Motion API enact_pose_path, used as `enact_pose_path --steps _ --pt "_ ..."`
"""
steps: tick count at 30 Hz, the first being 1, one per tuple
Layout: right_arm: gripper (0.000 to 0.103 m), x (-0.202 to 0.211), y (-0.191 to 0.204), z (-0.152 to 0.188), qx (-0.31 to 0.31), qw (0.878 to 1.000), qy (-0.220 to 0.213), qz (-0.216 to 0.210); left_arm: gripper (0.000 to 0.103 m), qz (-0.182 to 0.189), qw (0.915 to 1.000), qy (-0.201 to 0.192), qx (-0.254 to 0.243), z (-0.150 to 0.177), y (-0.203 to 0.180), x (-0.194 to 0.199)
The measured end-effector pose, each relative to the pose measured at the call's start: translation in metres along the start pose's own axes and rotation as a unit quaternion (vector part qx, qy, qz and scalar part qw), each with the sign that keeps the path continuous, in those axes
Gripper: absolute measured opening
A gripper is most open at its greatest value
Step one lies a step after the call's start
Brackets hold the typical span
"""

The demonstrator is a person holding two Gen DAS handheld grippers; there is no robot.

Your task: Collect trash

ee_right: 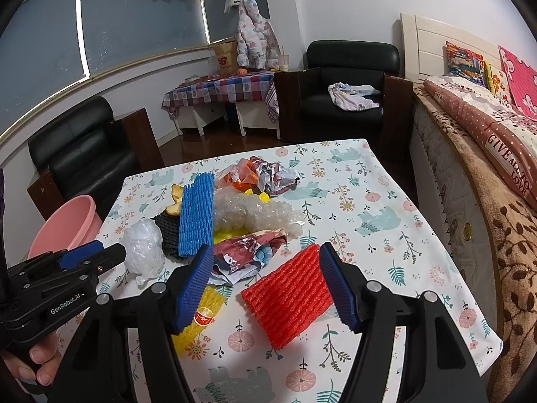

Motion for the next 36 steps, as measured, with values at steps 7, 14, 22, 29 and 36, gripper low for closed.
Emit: enact_pose_path --steps 7,14,22,29,36 --pt "0.064 -0.001 0.000 0.000 0.001 1.000 0.001 -0.001 0.043 0.010 0.9998 0.005 0.014 0.001 0.004 -0.003" --pt "0.061 -0.006 0.004 0.001 0.002 1.000 0.008 -0.008 0.043 0.037 0.9982 0.015 0.044 0.002 0.011 -0.008" --pt "0.058 -0.015 0.002 0.001 -0.002 1.000 0.020 -0.024 0.043 0.045 0.9963 0.043 0.059 0.004 0.011 -0.024" --pt "0.058 -0.021 0.005 -0.003 0.004 0.999 0.022 -0.042 0.043 0.035 0.9955 0.056 0.068 -0.004 0.009 -0.037" --pt "0.051 -0.028 0.022 -0.009 0.029 0.996 0.026 -0.076 0.026 0.034 0.9962 0.052 0.061 0.000 0.009 -0.038"
Point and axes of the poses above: each gripper's, at about its wrist camera, not at the fingertips, and x roughly against the way its jaws point, y to its left, z to its underside, the point moved 3 cm from there along -x, roughly the way its jaws point, and after that the axes turned 1 degree about x, right-handed, at the moved point
